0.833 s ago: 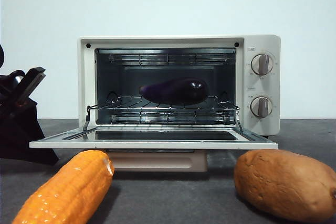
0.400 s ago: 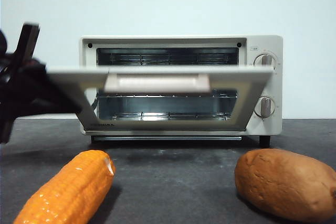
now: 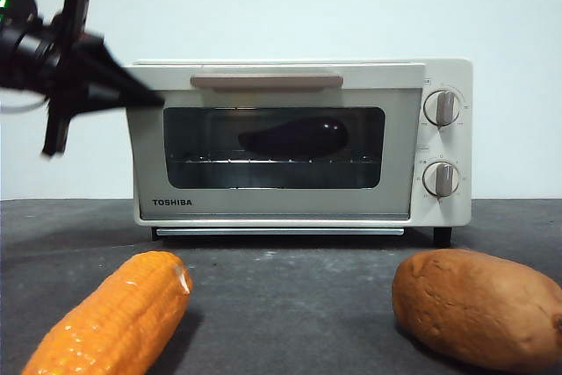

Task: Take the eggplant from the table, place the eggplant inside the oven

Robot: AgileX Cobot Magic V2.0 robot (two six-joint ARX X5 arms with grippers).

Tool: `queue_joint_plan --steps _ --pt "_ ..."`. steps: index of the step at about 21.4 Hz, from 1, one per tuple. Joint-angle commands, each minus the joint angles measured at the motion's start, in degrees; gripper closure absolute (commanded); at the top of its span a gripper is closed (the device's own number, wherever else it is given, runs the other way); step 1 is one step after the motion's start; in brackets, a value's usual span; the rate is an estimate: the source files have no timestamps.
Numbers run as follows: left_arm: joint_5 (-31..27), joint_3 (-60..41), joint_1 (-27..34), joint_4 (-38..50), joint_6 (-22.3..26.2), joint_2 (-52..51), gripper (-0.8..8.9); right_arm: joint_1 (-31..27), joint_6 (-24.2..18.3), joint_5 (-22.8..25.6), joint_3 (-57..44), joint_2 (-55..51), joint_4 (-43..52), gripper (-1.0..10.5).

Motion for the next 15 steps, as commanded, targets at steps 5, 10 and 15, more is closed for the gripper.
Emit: queue_joint_plan --steps 5,10,15 --pt "-11.9 7.5 -0.3 -5.7 0.7 -5.9 8.07 -2.3 1.3 0.1 -11.2 -0.8 8.8 9.4" --pt "-28.5 7.5 -3.3 -15.8 10.2 -16.6 8.08 -10.8 1.4 -0.7 -18.3 -0.7 18.2 9.4" --pt "-44.1 1.8 -7.8 -19.4 14.8 -30.4 8.07 -28.1 5.2 -3.8 -25.8 -2.1 30.9 9.4"
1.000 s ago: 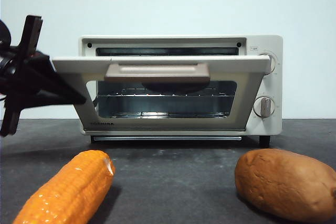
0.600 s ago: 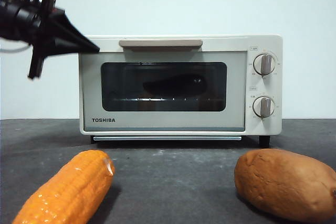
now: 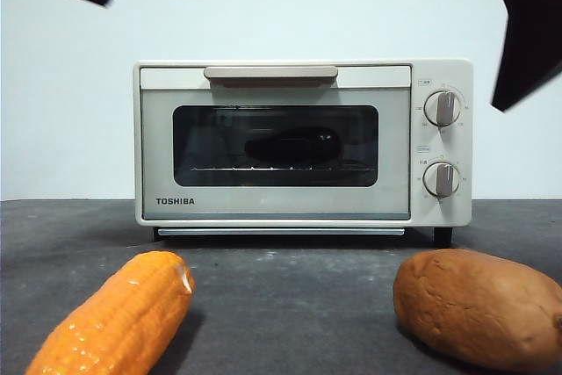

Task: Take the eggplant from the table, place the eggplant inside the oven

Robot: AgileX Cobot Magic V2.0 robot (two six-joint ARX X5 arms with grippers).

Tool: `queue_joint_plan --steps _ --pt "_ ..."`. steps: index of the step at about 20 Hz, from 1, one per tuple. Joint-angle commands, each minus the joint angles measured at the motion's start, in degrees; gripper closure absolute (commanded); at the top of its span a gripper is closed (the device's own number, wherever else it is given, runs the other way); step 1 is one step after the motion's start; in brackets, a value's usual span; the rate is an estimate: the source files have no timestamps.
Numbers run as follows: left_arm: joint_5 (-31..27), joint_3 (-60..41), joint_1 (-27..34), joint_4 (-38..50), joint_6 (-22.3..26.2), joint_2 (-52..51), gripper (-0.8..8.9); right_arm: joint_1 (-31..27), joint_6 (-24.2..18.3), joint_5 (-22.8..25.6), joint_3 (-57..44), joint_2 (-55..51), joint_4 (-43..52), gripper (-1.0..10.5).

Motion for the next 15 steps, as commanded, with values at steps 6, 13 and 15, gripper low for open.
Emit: queue_joint_plan --steps 6,13,15 --pt "-16.4 -24.1 -3.1 10.9 -1.3 -20.6 8.07 -20.1 5.9 -3.8 -14.6 -9.7 23.5 9.4" --pt "-19.1 -30.9 -4.2 8.9 -10.5 -27.5 8.07 -21.6 5.7 2.1 -20.3 -15.4 30.0 9.4" --pt "-19.0 -30.9 -4.3 8.9 -10.5 -27.3 8.07 -21.6 5.7 2.3 -20.2 -15.4 30.2 9.4"
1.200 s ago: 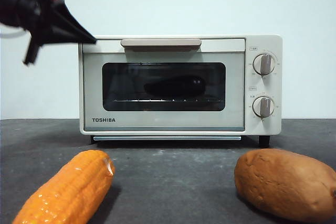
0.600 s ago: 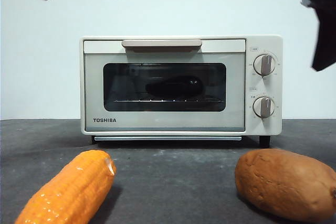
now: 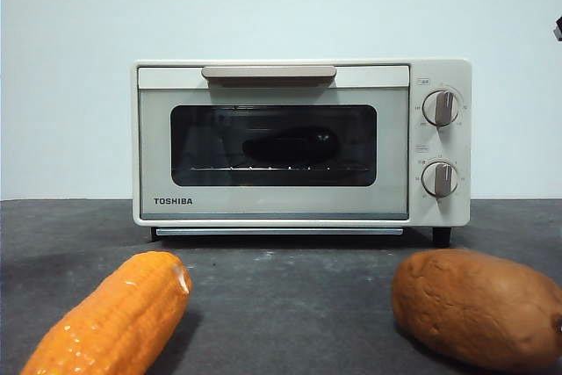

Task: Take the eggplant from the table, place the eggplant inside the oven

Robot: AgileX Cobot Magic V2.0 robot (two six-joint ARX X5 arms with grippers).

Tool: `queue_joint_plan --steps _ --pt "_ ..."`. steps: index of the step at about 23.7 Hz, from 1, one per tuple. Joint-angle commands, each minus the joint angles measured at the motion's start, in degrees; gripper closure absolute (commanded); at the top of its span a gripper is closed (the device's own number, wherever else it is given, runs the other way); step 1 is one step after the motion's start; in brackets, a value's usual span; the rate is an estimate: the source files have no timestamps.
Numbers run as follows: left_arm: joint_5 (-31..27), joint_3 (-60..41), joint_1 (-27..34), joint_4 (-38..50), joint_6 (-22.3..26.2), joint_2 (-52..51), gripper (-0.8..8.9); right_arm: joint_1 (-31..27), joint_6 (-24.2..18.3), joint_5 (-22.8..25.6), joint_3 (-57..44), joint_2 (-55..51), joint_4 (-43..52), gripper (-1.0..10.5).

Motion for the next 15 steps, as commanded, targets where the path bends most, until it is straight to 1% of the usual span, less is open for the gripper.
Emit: queue_joint_plan --steps 1,5,7,8,9,10,13,15 --pt "0.1 0.5 -0.2 0.5 -0.8 0.3 8.07 0.2 0.7 0.2 0.2 0.2 0.6 9.4" --pt "0.1 0.5 -0.5 0.2 -0.8 0.1 8.07 0.2 0.7 0.2 0.2 0.2 0.6 9.4" --pt "-0.4 0.5 -0.4 -0.4 -0.7 -2.5 8.08 0.2 0.7 0.2 0.2 0.2 0.6 9.4" --pt "-0.5 0.5 -0.3 -0.4 0.4 -4.0 8.07 0.2 0.7 0.2 0.2 0.2 0.6 9.4" --pt "-0.5 0.5 -0.2 -0.3 3.3 -6.0 8.07 0.2 0.7 0.2 0.2 0.2 0.6 9.4" --pt "-0.5 0.4 0.0 -0.2 5.1 -8.2 8.07 0.2 0.7 0.2 0.2 0.2 0.6 9.4" --pt "-0.5 -0.9 1.4 1.3 8.1 -14.8 8.07 0.2 0.7 0.2 0.2 0.2 0.6 9.4" --pt "-0.6 -3.2 3.1 4.1 9.1 -19.0 8.07 0.2 0.7 0.2 0.2 0.2 0.6 9.4"
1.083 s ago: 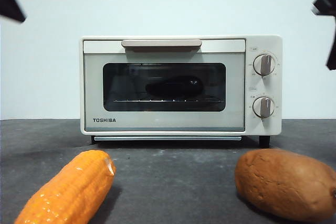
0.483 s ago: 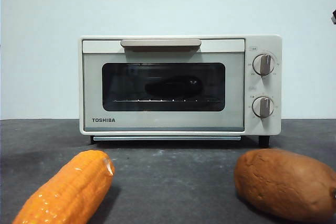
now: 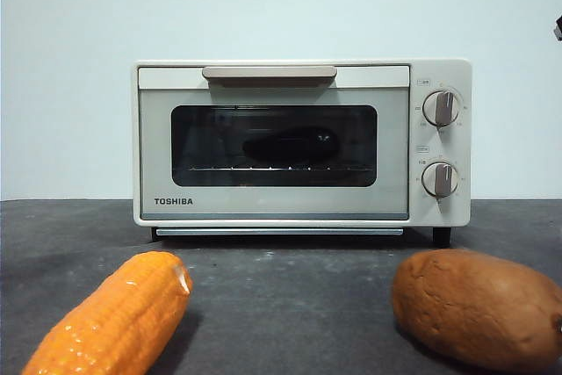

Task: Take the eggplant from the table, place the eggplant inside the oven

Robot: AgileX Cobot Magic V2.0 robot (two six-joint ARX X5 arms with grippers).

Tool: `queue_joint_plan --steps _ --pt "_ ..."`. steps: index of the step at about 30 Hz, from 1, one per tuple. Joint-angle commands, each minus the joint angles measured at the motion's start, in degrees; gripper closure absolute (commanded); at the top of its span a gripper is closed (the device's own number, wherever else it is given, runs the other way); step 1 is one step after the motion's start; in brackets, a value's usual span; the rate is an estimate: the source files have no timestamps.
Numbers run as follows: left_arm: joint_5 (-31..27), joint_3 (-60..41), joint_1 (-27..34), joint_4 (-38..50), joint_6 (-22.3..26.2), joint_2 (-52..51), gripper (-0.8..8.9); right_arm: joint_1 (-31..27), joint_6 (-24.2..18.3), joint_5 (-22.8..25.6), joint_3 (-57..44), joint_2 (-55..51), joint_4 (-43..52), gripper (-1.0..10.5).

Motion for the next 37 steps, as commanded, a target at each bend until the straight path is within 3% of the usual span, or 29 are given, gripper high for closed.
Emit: queue_joint_plan --steps 1,6,10,24,37 --pt "-0.3 -3.9 2.4 4.5 4.3 -5.7 8.07 0.2 0.7 0.1 0.2 0.2 0.5 9.4" --pt "-0.4 -14.3 7.6 14.3 6.9 -15.2 8.07 0.2 0.7 0.1 0.2 0.2 0.5 9.4" --pt "-0.4 -20.2 10.7 15.0 6.9 -20.7 8.07 0.2 0.7 0.1 0.2 0.2 0.5 9.4" --pt "-0.4 -29.4 13.0 14.6 6.9 -20.5 8.07 0.2 0.7 0.1 0.2 0.2 0.6 9.4" --pt "-0.4 -29.7 13.0 13.3 6.9 -20.4 8.07 0.2 0.7 0.1 0.2 0.2 0.6 9.4"
